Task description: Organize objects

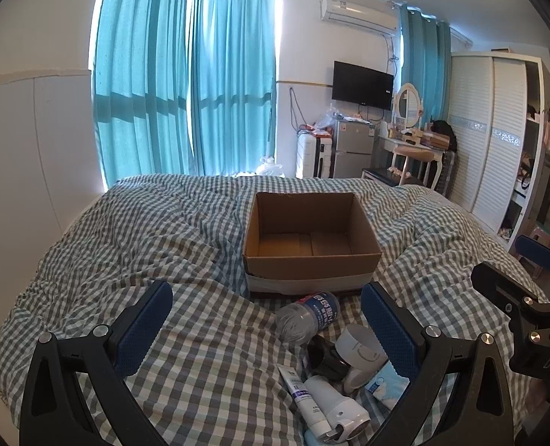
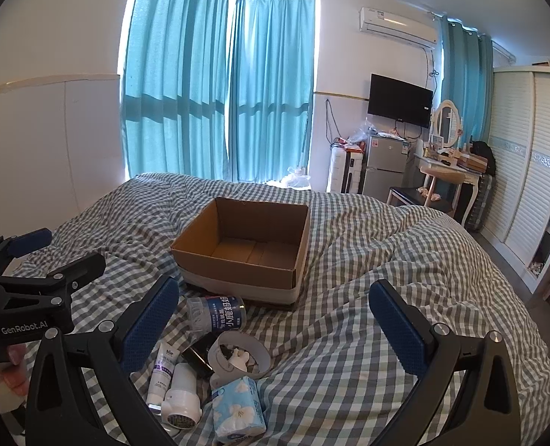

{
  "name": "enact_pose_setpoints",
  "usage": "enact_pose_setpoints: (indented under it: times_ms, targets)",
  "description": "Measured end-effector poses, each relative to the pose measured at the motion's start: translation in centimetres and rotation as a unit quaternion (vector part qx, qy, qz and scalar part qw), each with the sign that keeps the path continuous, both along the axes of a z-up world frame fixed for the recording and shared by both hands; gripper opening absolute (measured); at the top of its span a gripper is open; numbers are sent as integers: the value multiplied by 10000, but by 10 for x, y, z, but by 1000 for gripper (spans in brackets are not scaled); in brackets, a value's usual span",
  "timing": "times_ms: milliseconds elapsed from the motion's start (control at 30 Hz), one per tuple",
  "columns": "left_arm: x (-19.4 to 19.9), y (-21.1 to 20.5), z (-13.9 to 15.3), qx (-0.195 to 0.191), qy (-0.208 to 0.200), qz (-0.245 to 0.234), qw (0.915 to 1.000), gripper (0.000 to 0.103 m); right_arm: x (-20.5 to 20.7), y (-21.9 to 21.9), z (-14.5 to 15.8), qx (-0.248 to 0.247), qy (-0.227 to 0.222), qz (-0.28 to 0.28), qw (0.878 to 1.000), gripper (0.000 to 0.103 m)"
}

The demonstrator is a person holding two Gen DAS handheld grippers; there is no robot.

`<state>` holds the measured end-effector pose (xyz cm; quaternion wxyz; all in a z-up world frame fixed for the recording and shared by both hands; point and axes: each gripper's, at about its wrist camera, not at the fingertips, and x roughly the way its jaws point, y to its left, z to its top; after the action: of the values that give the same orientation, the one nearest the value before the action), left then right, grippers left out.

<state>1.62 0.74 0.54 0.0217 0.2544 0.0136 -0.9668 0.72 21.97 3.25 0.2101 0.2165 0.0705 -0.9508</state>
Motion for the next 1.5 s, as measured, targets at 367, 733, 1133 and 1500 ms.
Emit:
enact_pose_setpoints:
  times_ms: [367, 733, 1133, 1500]
  targets:
    - [-17, 5, -49, -61, -906, 116, 9958, 103, -13, 0, -32, 272, -550, 190, 9979, 103]
    - [-28, 22, -117, -176, -1894, -249, 9814, 96, -20, -16, -86, 967, -1068, 463, 9885, 98]
    - [-38, 36, -149, 56, -2485, -792, 9654, 41, -16, -25, -109, 1094, -1300, 725, 9828, 88]
    - [-38, 32, -153, 269, -2556, -956, 9617, 22, -12, -43, -149, 1704, -1830, 1085, 9621, 67]
